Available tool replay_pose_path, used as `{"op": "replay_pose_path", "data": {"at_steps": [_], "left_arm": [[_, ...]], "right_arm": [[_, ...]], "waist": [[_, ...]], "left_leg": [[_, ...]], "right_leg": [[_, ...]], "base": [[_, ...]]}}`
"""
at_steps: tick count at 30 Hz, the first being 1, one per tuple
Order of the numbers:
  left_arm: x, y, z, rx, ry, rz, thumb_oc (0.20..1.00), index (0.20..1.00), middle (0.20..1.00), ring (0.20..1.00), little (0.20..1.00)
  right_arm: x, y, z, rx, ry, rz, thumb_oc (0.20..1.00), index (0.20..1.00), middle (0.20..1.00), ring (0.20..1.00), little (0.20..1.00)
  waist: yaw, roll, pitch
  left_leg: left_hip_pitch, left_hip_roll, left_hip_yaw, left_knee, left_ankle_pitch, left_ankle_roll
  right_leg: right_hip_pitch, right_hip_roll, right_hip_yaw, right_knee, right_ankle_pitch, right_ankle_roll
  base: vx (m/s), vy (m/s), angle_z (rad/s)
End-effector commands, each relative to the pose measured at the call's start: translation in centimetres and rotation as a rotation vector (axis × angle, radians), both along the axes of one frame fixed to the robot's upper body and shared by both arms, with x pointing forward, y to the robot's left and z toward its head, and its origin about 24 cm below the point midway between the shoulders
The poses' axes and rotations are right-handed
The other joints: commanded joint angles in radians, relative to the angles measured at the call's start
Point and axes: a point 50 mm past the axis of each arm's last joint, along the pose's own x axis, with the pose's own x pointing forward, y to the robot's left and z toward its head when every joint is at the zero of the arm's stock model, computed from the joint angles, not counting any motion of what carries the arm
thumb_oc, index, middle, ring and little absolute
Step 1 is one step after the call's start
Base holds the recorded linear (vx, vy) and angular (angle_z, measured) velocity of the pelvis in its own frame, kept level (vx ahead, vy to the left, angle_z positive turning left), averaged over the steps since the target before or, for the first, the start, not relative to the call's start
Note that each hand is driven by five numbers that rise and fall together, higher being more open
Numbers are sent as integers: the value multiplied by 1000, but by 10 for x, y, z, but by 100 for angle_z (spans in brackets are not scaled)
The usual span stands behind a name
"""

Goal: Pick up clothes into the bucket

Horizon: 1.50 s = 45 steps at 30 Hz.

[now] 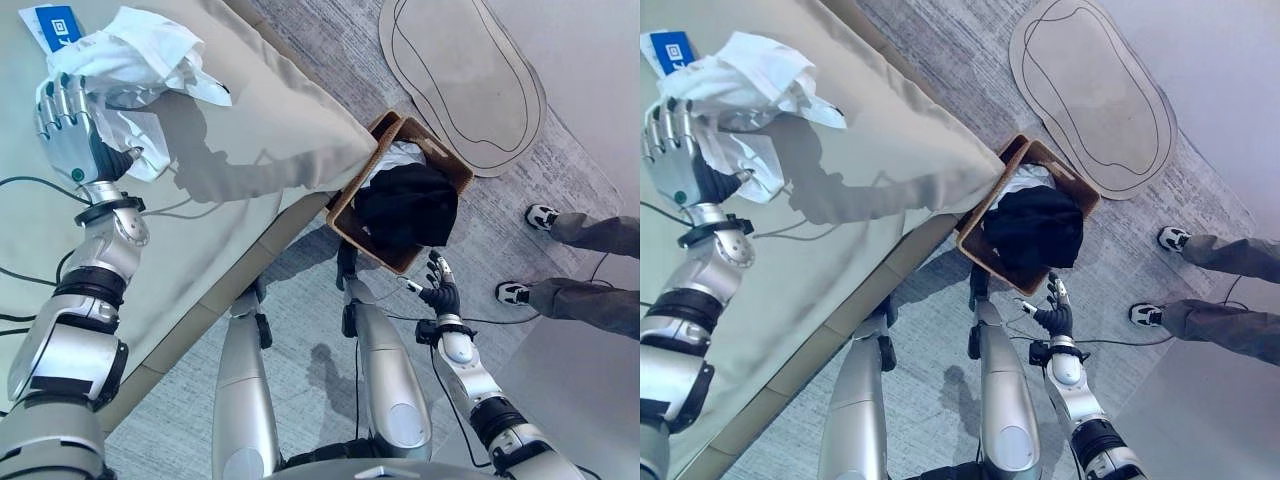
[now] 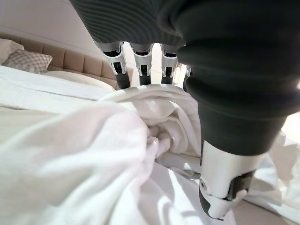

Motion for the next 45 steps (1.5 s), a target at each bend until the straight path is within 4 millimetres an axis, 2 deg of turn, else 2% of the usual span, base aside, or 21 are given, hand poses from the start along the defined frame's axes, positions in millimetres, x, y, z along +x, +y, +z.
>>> {"op": "replay_pose_path", "data": {"at_steps": [1,6,7,8,9,19,23,29,30,33,34,35,36,37,39,40,41,42,43,44,45], "left_arm": [[-4,19,20,-97,-45,16,1000,1000,1000,1000,1000],[9,7,31,-113,91,-150,1000,1000,1000,1000,1000],[10,7,32,-122,123,-167,627,627,627,627,627],[10,6,32,-121,123,-167,457,457,457,457,457],[11,7,31,-144,135,-172,200,200,200,200,200],[13,9,22,-187,166,-168,200,200,200,200,200],[9,19,18,-195,187,-129,200,200,200,200,200],[6,24,15,-217,194,-122,200,200,200,200,200],[4,26,9,-238,202,-122,200,200,200,200,200],[4,19,4,-247,187,-168,200,200,200,200,200],[1,14,-4,-269,170,-210,200,200,200,200,200],[0,7,-7,-260,162,-248,200,200,200,200,200],[0,7,-8,-261,165,-247,200,200,200,200,200],[-4,-7,-16,-271,141,-332,200,200,200,200,200],[-7,-13,-20,-284,129,-374,200,200,200,200,200],[-14,-32,-29,-266,141,-485,200,200,200,200,200],[-15,-32,-29,-267,141,-484,200,200,200,200,200],[-24,-56,-36,-284,124,-617,200,200,200,200,200],[-25,-56,-37,-285,125,-617,200,200,200,200,200],[-34,-74,-44,-311,123,-734,200,200,200,200,200],[-35,-74,-44,-311,123,-733,200,200,200,200,200]], "right_arm": [[-14,-14,4,-11,-43,-6,1000,1000,1000,1000,1000],[-14,-21,0,-38,-6,-7,1000,1000,1000,1000,1000],[-13,-22,0,-42,-1,-6,1000,1000,1000,1000,1000],[-13,-22,0,-42,-1,-7,1000,1000,1000,1000,1000],[-13,-22,-1,-38,6,-3,1000,1000,1000,1000,1000],[-11,-18,1,-17,0,25,1000,1000,1000,1000,1000],[-12,-19,-2,-15,11,24,1000,1000,1000,1000,1000],[-13,-20,-4,-14,26,23,1000,1000,1000,1000,1000],[-14,-19,-5,-16,31,28,1000,1000,1000,1000,1000],[-15,-20,-7,-21,41,25,1000,1000,1000,1000,1000],[-16,-21,-8,-19,48,16,1000,1000,1000,1000,1000],[-16,-22,-9,-20,50,10,1000,1000,1000,1000,1000],[-17,-22,-9,-21,53,10,1000,1000,1000,1000,1000],[-18,-25,-10,-23,59,-6,1000,1000,1000,1000,1000],[-19,-27,-11,-27,65,-13,1000,1000,1000,1000,1000],[-21,-31,-14,-31,81,-29,1000,1000,1000,1000,1000],[-21,-31,-14,-32,81,-28,1000,1000,1000,1000,1000],[-23,-34,-16,-33,92,-39,1000,1000,1000,1000,1000],[-23,-34,-16,-34,93,-38,1000,1000,1000,1000,1000],[-25,-37,-20,-30,117,-54,1000,1000,1000,1000,1000],[-25,-37,-20,-31,117,-53,1000,1000,1000,1000,1000]], "waist": [[-13,-24,-49],[-14,-3,-51],[-13,1,-52],[-13,1,-52],[-13,3,-52],[-16,6,-61],[-14,9,-67],[-8,14,-75],[-6,14,-82],[2,19,-87],[10,23,-93],[9,18,-94],[13,24,-97],[22,23,-100],[27,27,-102],[42,34,-107],[41,34,-107],[56,41,-109],[55,41,-109],[68,47,-110],[68,47,-110]], "left_leg": [[-36,-19,9,85,-94,29],[-47,-28,8,81,-94,31],[-49,-29,8,79,-94,32],[-49,-29,8,79,-94,32],[-50,-30,10,78,-93,32],[-49,-27,17,75,-92,33],[-41,-24,18,74,-93,32],[-23,-21,18,81,-95,32],[-8,-19,16,75,-94,32],[15,-19,15,64,-92,31],[41,-20,15,51,-91,30],[42,-29,21,41,-58,38],[56,-22,13,44,-88,30],[72,-34,16,24,-54,38],[89,-35,15,13,-52,37],[117,-41,8,-5,-47,36],[119,-41,8,-6,-46,36],[146,-47,1,-26,-40,35],[148,-47,1,-27,-40,35],[169,-50,-6,-42,-35,36],[170,-50,-6,-43,-35,36]], "right_leg": [[5,-49,41,-29,46,76],[-7,-54,45,-30,50,77],[-9,-55,45,-32,52,78],[-10,-55,45,-32,52,78],[-10,-56,45,-33,55,78],[-16,-55,48,-38,61,78],[-11,-57,47,-35,58,77],[3,-57,42,-22,51,75],[13,-57,42,-20,49,75],[35,-59,37,-21,47,75],[55,-63,32,-21,44,74],[55,-74,28,-25,64,66],[67,-65,31,-21,43,73],[81,-79,22,-26,59,64],[95,-82,19,-26,57,64],[124,-87,10,-26,48,61],[125,-87,10,-26,48,61],[148,-90,1,-25,41,60],[149,-91,0,-25,41,60],[165,-95,-7,-23,35,57],[166,-95,-7,-23,35,57]], "base": [[-4,16,-5],[-3,18,-1],[-7,34,-1],[0,0,0],[0,0,0],[0,0,0],[-3,-6,-4],[0,-5,-2],[0,0,0],[0,0,0],[-59,-9,-2],[0,0,0],[-56,-20,3],[19,-18,7],[-16,-16,8],[20,-17,9],[30,-37,13],[10,-20,11],[21,-29,13],[12,-10,15],[9,-16,17]]}}
